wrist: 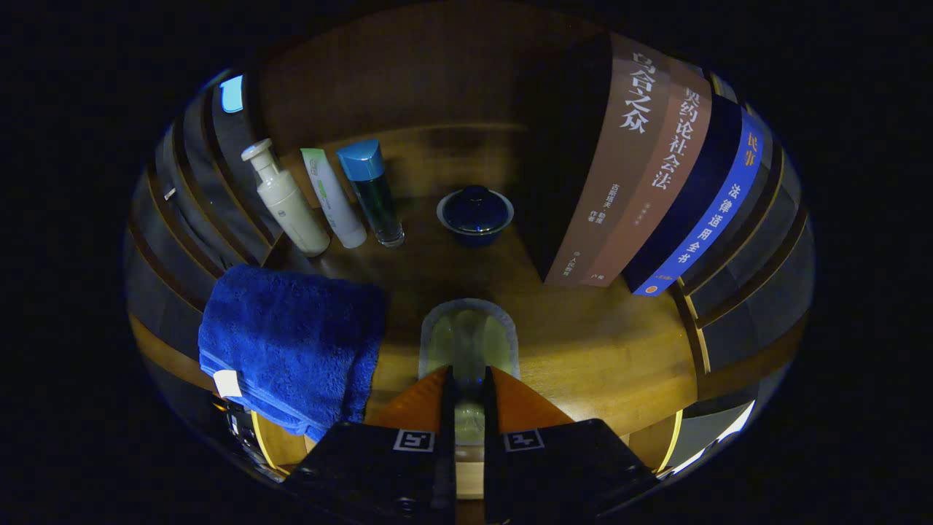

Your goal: Pull open the drawer, take out the items inside it, and place them on the countertop above the cabinet.

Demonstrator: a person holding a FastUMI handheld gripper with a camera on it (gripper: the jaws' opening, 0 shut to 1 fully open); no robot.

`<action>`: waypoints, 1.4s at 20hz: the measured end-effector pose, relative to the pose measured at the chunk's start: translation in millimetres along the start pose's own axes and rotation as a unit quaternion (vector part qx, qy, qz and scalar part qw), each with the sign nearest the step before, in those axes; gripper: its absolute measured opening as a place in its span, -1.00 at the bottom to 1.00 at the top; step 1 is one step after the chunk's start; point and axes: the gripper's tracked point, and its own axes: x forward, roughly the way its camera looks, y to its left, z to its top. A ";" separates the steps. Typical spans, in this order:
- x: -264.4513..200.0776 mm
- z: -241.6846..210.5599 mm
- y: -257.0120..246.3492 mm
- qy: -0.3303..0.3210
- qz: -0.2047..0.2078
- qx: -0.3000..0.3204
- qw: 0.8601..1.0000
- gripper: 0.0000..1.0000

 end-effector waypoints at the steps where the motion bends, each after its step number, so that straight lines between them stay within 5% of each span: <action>1: 2.6 -0.4 -0.9 0.001 0.002 0.002 1.000 -0.57; 3: 0.7 -0.8 -2.2 -0.002 0.004 0.006 1.000 -0.49; 10: -16.7 -15.4 -3.2 -0.025 0.003 0.010 1.000 0.97; 18: -84.2 -36.8 -5.7 -0.132 0.004 0.003 0.991 0.98; 28: -153.7 -128.5 -16.1 -0.304 -0.014 -0.016 0.953 0.98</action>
